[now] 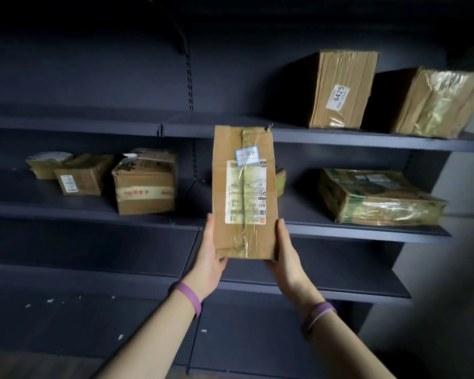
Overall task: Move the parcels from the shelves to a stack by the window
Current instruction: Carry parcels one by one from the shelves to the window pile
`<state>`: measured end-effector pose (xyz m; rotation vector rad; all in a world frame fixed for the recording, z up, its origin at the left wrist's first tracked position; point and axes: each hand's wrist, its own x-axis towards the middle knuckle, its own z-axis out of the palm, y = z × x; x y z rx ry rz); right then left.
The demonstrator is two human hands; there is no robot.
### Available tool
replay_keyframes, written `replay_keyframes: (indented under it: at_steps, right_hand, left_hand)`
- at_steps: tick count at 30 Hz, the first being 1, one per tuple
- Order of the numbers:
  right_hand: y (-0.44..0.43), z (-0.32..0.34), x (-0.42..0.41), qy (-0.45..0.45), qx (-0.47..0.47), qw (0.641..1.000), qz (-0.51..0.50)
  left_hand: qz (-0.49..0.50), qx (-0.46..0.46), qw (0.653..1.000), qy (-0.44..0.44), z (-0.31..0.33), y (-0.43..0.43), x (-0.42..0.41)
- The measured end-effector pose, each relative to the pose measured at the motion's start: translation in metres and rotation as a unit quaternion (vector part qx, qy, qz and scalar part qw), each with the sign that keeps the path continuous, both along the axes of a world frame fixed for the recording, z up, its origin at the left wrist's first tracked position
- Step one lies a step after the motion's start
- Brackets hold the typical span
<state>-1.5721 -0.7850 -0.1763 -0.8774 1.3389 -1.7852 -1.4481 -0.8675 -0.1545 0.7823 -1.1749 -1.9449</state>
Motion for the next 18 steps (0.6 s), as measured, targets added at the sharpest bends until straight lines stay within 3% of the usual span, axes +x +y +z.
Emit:
replay_keyframes:
  at_steps: [9,18]
  right_hand:
    - [0.049,-0.057,0.001,-0.045,-0.027,0.997,-0.051]
    - [0.136,-0.091,-0.026,-0.131,-0.040,0.958,-0.253]
  left_hand:
    - [-0.055,0.008,0.998,-0.002,-0.055,0.042,-0.012]
    - [-0.197,0.025,0.980,-0.004,-0.077,0.108,-0.074]
